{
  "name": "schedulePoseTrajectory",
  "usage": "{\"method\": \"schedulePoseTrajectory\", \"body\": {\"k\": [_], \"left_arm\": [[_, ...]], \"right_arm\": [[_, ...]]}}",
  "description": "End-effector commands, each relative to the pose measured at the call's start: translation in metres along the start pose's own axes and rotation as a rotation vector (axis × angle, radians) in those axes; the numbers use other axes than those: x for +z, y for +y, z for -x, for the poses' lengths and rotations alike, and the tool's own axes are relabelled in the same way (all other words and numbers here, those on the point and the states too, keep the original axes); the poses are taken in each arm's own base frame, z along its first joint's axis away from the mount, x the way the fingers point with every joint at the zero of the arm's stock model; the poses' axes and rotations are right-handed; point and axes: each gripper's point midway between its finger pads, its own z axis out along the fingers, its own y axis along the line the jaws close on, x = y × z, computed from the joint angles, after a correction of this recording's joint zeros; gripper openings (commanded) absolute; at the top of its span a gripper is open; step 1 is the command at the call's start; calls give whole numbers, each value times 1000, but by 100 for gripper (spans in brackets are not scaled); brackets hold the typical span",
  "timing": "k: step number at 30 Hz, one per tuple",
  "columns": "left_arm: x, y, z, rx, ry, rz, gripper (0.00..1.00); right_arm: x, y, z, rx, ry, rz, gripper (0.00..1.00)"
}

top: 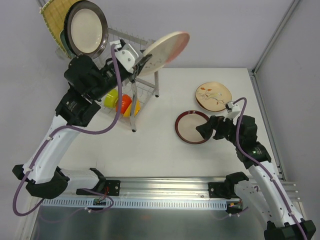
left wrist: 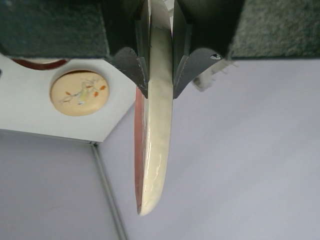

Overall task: Load the plates into the dish rack
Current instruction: Insert the plate into the dish rack

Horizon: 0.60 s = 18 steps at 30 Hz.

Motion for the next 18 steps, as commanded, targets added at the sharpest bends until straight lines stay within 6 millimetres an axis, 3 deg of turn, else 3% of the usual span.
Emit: {"method": "schedulePoseTrajectory", "body": {"k": [1, 6, 11, 18], "left_arm": [[-22, 69, 91, 134, -248, 164, 0], [-22, 106, 106, 164, -273, 216, 0], [-33, 150, 105, 192, -258, 281, 0], [-45, 204, 67, 208, -156, 362, 0]], "right_arm": [[5, 6, 8, -23, -20, 38, 100], [12, 9, 8, -15, 6, 63, 100], [20, 12, 5, 4, 36, 88, 100], [26, 12, 1, 11, 71, 103, 100]]}}
